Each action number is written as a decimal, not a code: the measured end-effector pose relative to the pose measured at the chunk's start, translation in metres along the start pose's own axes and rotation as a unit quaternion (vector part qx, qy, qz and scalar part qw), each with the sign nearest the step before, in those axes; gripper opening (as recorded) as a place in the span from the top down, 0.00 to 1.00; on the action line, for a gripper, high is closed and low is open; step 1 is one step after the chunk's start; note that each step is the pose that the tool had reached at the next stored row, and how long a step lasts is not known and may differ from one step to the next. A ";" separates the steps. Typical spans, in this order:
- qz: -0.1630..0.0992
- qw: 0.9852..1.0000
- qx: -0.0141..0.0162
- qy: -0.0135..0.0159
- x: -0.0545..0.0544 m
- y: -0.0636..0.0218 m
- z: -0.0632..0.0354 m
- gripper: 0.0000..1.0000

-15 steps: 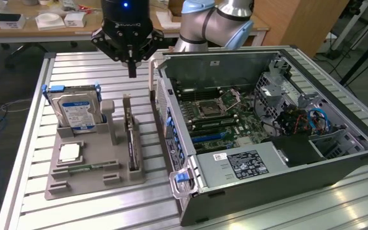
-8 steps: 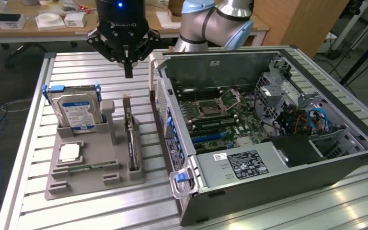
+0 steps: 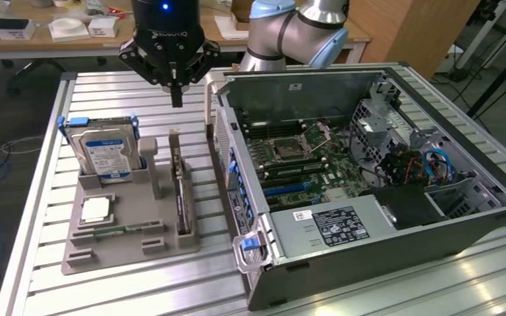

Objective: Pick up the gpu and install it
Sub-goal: 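Pick up the gpu and move the gpu toward the slot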

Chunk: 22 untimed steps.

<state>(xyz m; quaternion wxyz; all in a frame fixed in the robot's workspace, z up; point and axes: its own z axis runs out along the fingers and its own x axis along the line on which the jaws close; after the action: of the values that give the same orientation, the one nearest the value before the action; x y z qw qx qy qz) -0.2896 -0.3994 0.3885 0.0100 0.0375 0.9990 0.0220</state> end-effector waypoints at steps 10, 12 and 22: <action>0.000 1.000 0.000 0.000 0.000 0.0000 0.0000 0.65; 0.000 1.000 0.000 0.000 0.000 0.0000 0.0000 0.53; 0.000 1.000 0.000 0.000 0.000 0.0000 0.0000 0.41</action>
<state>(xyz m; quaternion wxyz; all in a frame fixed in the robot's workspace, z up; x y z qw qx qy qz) -0.2896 -0.3994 0.3885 0.0100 0.0375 0.9990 0.0220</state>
